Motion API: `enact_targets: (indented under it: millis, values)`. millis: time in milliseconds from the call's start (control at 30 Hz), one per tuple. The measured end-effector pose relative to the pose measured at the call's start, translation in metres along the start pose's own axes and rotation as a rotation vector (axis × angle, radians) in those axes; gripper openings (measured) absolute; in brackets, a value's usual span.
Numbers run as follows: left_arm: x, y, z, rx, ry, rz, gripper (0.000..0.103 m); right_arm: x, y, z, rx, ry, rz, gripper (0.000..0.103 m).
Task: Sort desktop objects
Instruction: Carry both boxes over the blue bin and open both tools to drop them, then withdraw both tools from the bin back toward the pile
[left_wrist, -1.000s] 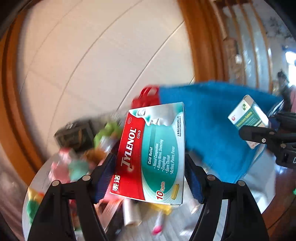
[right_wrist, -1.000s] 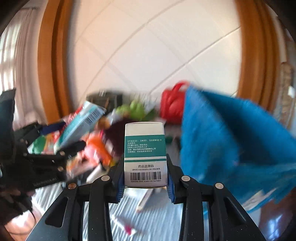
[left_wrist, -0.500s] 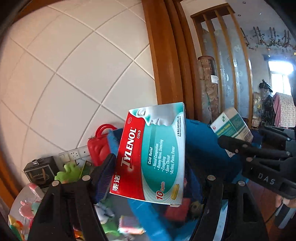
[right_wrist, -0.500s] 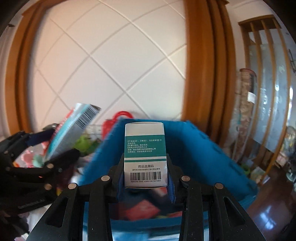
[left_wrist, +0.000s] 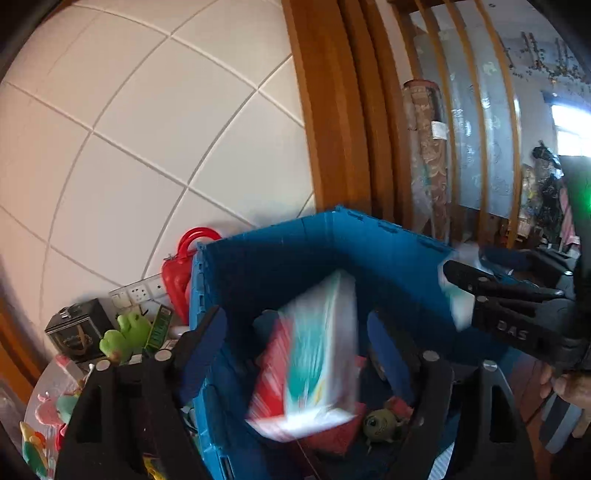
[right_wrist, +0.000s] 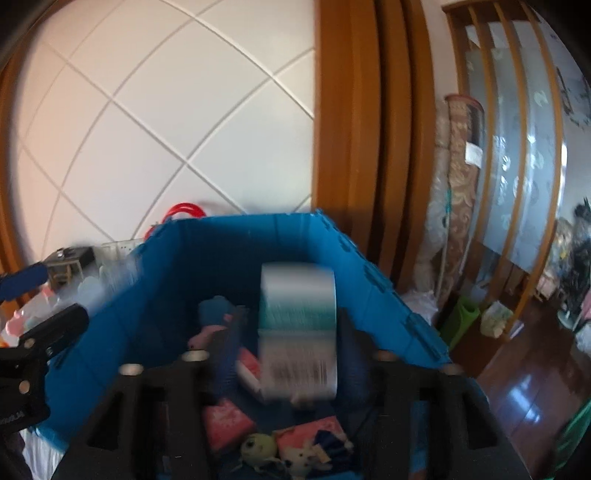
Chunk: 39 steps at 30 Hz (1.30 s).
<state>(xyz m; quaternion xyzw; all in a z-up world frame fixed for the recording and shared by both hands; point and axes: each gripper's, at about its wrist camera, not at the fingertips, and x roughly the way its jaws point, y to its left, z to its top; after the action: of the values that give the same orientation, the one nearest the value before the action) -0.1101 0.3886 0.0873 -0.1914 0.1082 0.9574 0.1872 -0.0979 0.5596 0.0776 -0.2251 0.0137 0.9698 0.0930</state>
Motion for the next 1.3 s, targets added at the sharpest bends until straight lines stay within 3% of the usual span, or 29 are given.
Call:
enact_targets:
  millis: [233,667,867,1300]
  values:
    - [0.001,0.007,-0.002,-0.015,-0.002,0.017,0.080,0.003,-0.015,0.004,0.036,-0.018,-0.003,0.071]
    - [-0.027,0.025,-0.026,-0.051,-0.018,0.029,0.080,-0.032,0.016,-0.015,0.012,-0.057,0.036,0.081]
    - [-0.045,0.042,-0.043,-0.073,-0.027,0.083,0.080,-0.042,0.027,-0.027,0.006,-0.056,0.083,0.089]
    - [-0.071,0.101,-0.085,-0.164,0.013,0.200,0.080,-0.049,0.083,-0.035,-0.066,-0.051,0.213,0.094]
